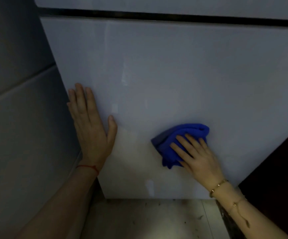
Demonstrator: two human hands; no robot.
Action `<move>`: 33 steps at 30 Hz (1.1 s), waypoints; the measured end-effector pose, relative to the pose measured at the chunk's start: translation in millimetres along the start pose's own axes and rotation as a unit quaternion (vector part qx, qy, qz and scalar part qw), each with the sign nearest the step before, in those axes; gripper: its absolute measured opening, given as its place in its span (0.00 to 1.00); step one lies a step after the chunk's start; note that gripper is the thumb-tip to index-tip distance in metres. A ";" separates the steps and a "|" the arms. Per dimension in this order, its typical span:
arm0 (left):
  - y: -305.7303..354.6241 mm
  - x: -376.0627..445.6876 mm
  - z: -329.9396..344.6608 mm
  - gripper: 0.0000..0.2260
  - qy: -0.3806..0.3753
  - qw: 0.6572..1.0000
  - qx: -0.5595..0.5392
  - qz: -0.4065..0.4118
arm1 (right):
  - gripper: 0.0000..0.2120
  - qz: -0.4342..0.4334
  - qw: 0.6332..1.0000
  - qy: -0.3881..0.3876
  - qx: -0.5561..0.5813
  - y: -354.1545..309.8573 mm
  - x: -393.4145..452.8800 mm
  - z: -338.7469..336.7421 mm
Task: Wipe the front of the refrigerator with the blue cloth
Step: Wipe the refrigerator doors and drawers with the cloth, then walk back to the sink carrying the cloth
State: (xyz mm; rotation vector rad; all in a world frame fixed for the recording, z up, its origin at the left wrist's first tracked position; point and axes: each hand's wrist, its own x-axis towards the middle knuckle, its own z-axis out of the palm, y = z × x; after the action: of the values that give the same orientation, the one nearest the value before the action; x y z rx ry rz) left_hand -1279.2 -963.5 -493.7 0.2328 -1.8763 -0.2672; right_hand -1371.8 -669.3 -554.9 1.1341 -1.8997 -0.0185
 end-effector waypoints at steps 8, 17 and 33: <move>23.9 -2.1 -16.9 0.31 -0.014 1.000 -0.014 -0.004 | 0.28 0.113 0.986 0.064 0.102 15.7 5.1 -23.3; 99.6 50.1 -94.4 0.15 -0.211 0.969 -0.081 -0.095 | 0.28 0.326 0.911 -0.027 0.251 8.7 73.4 -161.1; 262.4 281.0 -370.5 0.10 -0.688 0.643 -0.014 -0.337 | 0.26 0.623 0.523 -0.429 0.393 104.1 164.2 -568.3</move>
State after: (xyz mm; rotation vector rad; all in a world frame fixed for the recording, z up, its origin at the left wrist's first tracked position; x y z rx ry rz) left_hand -1022.5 -820.3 -48.0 0.9078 -3.2201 -1.2746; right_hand -1079.0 -498.7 -59.0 -0.2534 -3.3789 1.4572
